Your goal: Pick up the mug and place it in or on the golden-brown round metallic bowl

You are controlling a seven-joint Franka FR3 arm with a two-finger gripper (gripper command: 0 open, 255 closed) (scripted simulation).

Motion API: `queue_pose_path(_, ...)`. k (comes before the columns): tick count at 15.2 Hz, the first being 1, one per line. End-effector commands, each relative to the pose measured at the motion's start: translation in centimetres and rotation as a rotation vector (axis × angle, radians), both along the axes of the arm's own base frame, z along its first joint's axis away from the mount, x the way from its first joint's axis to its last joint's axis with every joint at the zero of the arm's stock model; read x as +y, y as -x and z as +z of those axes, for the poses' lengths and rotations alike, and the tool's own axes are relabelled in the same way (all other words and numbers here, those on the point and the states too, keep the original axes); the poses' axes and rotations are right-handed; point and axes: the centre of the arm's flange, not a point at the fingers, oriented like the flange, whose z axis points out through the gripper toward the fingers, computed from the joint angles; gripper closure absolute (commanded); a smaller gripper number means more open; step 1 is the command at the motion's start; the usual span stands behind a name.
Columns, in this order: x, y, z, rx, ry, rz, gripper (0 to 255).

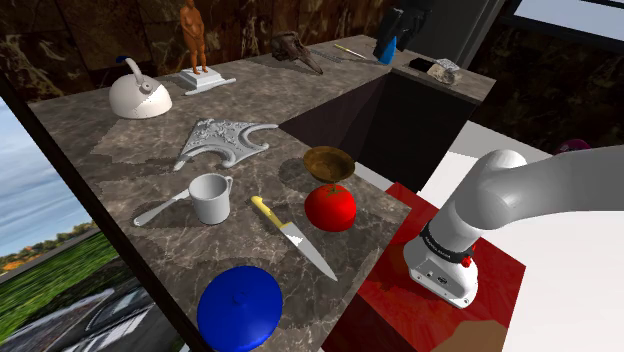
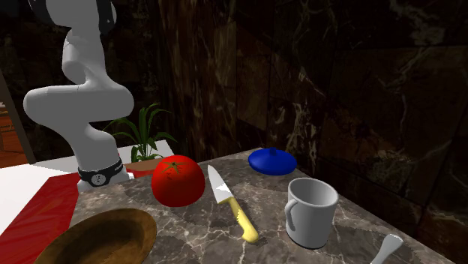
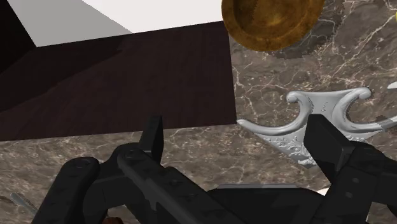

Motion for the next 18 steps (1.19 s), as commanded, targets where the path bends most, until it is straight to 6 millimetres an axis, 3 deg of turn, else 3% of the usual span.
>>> queue_pose_path(1, 0.0, 0.0, 0.0, 0.0, 0.0, 0.0, 0)
queue_pose_path(18, 18.6, -7.1, -10.4, 0.097, -0.008, 0.034, 0)
